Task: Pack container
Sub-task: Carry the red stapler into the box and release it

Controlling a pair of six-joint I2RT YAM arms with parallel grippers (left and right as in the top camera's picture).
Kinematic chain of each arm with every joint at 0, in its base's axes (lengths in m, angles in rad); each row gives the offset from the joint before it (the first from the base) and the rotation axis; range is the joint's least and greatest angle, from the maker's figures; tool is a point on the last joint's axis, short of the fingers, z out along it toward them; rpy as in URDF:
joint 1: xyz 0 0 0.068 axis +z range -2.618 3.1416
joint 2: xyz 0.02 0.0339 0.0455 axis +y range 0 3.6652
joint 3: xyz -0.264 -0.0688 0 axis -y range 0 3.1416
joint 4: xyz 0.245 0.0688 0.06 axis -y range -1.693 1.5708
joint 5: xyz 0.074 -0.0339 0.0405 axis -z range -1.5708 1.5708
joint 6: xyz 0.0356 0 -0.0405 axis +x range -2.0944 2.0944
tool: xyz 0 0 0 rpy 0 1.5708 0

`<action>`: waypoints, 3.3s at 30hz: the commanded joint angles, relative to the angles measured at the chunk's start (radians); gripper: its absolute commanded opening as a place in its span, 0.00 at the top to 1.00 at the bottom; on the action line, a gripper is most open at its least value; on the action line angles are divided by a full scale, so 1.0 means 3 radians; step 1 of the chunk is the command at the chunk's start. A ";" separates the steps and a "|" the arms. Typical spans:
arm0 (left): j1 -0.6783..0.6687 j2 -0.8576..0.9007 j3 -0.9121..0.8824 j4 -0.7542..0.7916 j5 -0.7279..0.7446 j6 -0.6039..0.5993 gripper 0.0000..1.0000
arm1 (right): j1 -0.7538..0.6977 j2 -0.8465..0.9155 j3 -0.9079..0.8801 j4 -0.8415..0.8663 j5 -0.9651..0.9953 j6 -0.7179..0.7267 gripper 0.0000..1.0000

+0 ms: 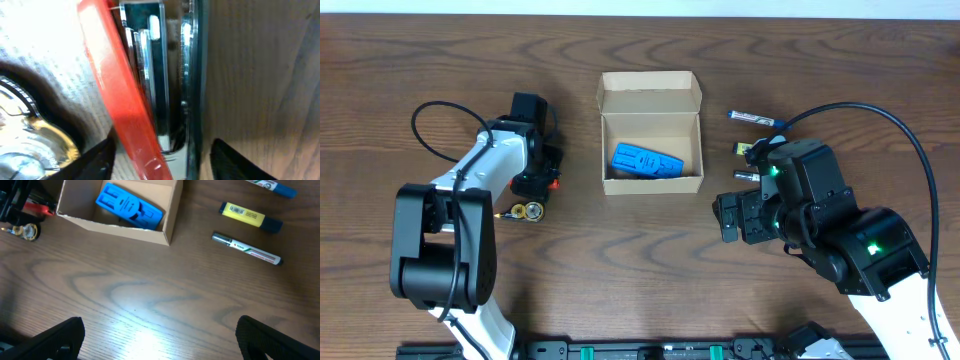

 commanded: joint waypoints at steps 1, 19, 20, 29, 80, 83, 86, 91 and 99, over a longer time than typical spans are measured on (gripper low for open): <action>0.0011 0.0209 -0.0039 -0.0011 0.0005 -0.0024 0.46 | 0.0009 -0.0003 0.0006 -0.0001 -0.0001 -0.0041 0.01; 0.0010 0.0215 0.0463 -0.0263 0.0024 0.0356 0.75 | 0.0009 -0.0003 0.0006 -0.0001 -0.0001 -0.0042 0.01; 0.0009 0.0215 0.0538 -0.0327 0.0024 0.0406 0.78 | 0.0009 -0.0003 0.0006 -0.0001 -0.0001 -0.0041 0.01; -0.0064 0.0155 0.1339 -0.1134 -0.0008 0.1141 0.94 | 0.0009 -0.0003 0.0006 -0.0001 -0.0001 -0.0041 0.01; -0.1344 0.0712 0.1863 -0.0614 -0.0669 0.8431 0.94 | 0.0009 -0.0003 0.0006 -0.0001 -0.0001 -0.0041 0.01; -0.1340 0.0788 0.1863 -0.0580 -0.0710 0.8429 0.94 | 0.0009 -0.0003 0.0006 -0.0001 -0.0001 -0.0042 0.01; -0.1328 0.0815 0.1863 -0.0562 -0.0711 0.8431 0.94 | 0.0009 -0.0003 0.0006 -0.0001 -0.0001 -0.0041 0.01; -0.1316 0.0815 0.1863 -0.0558 -0.0710 0.8311 0.70 | 0.0009 -0.0003 0.0006 -0.0001 -0.0001 -0.0041 0.01; -0.1326 0.0801 0.1863 -0.0596 -0.0788 0.8109 0.51 | 0.0009 -0.0003 0.0006 -0.0001 -0.0001 -0.0041 0.01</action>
